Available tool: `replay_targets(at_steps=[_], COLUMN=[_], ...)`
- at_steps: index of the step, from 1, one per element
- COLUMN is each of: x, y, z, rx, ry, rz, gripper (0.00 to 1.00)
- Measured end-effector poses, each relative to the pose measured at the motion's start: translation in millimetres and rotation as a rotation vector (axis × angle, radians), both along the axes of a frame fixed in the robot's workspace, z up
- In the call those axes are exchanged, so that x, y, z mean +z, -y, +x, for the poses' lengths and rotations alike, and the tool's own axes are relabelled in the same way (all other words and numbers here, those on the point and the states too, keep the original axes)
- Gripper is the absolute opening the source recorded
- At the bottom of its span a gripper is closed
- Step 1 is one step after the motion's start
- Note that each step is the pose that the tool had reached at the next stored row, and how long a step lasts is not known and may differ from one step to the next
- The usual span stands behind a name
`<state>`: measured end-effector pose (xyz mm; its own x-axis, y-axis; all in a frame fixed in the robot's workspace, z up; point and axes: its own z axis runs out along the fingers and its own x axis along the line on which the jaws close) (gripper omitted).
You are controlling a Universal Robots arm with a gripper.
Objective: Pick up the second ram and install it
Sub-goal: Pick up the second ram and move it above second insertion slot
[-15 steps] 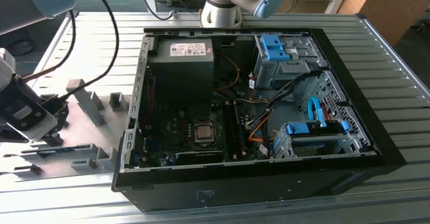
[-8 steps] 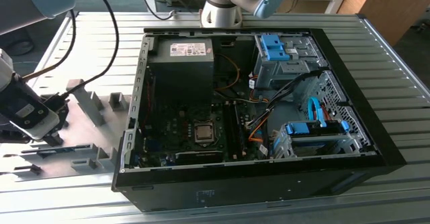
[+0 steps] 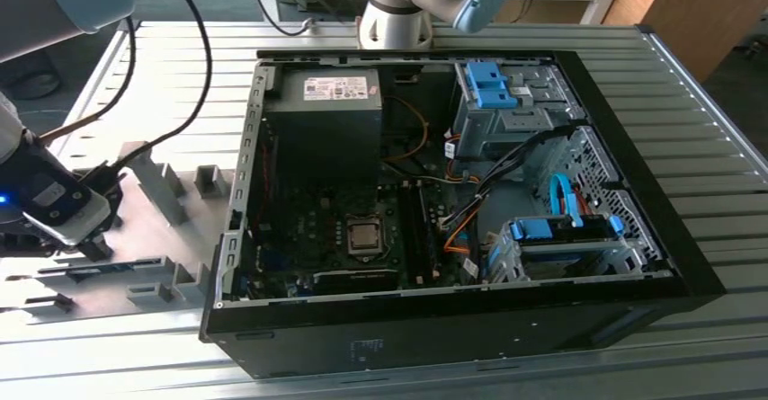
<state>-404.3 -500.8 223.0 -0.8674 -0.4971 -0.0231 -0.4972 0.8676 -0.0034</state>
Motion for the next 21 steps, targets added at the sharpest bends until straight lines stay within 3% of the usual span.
replay_targets(at_steps=[21], x=[0.0], y=[0.0], z=[0.0], rx=[0.142], ry=[0.0], rz=[0.0], gripper=[0.11])
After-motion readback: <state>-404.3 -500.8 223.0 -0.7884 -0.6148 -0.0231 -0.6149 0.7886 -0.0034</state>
